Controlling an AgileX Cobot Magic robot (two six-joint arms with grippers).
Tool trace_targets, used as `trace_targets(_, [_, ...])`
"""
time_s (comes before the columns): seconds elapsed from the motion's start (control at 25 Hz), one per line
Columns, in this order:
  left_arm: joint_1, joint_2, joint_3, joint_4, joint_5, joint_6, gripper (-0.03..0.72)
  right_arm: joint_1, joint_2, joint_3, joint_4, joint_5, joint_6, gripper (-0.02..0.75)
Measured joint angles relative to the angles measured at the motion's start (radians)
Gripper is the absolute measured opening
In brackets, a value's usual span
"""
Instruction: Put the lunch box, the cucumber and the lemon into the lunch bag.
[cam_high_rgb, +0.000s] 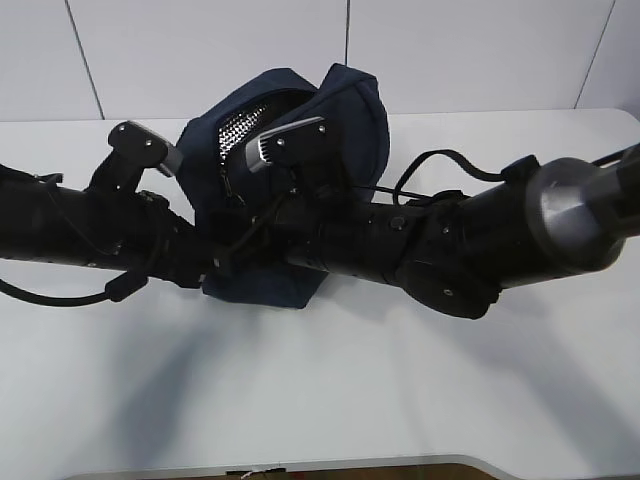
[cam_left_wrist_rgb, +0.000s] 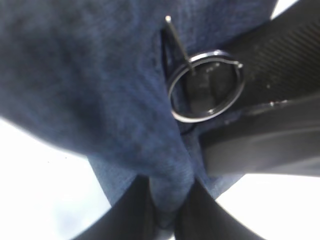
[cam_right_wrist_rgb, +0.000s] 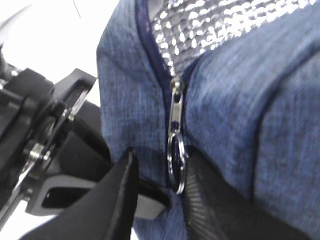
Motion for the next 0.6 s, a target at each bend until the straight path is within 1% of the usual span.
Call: trace_targets(0.6, [0.0, 0.0, 0.0, 0.0, 0.002, 0.0, 0.015, 0.0, 0.0, 0.0, 0.085, -0.015, -0.079, 0.239])
